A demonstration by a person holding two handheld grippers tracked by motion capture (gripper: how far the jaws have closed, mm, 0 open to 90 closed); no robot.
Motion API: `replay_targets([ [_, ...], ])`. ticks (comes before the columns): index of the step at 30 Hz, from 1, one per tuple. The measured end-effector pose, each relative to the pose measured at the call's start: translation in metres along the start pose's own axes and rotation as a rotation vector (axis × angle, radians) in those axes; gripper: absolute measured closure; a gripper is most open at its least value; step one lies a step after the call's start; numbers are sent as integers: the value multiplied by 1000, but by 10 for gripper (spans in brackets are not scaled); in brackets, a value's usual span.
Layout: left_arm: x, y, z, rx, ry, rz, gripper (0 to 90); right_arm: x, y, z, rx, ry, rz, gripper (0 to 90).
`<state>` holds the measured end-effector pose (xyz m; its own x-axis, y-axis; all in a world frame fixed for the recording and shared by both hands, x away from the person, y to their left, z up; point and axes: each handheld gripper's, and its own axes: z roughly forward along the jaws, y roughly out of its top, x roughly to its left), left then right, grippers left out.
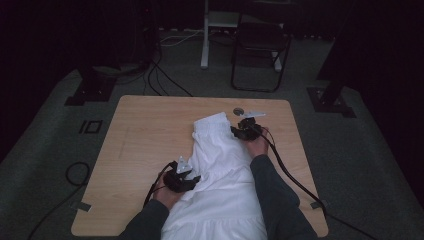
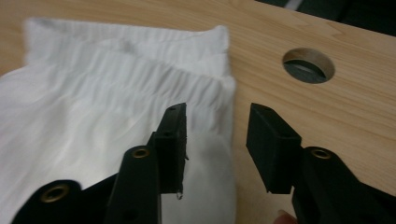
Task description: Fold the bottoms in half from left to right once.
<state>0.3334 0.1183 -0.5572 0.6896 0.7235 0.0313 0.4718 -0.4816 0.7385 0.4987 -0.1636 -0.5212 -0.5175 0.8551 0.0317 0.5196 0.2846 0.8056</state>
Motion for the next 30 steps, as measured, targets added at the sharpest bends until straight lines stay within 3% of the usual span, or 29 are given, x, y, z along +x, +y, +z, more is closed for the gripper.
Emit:
replay_targets([
  [4,5,16,-8,-45,19,8,507,8,-12,-15,10,64,-41,507],
  [8,11,31,3,-35,41,26,498,14,-26,-17,55,74,-88,499],
  [9,16,38,21,-5,58,42,498,14,-31,-16,66,71,-93,504],
  [11,19,38,36,23,73,43,503,14,-44,-11,101,55,-90,544],
  [13,23,34,40,6,42,3,547,16,-52,-9,125,44,-97,551],
  [17,24,22,35,-30,24,-35,566,21,-62,-17,90,34,-77,551],
  [21,15,11,23,-32,22,-27,567,30,-77,-34,84,30,-71,552],
  [25,-4,-7,5,-33,6,-14,568,47,-96,-56,93,36,-74,552],
  [28,-19,-18,-6,-32,-8,6,568,59,-109,-73,107,48,-85,551],
  [30,-22,-20,-8,-32,-10,16,568,64,-113,-82,133,63,-95,538],
])
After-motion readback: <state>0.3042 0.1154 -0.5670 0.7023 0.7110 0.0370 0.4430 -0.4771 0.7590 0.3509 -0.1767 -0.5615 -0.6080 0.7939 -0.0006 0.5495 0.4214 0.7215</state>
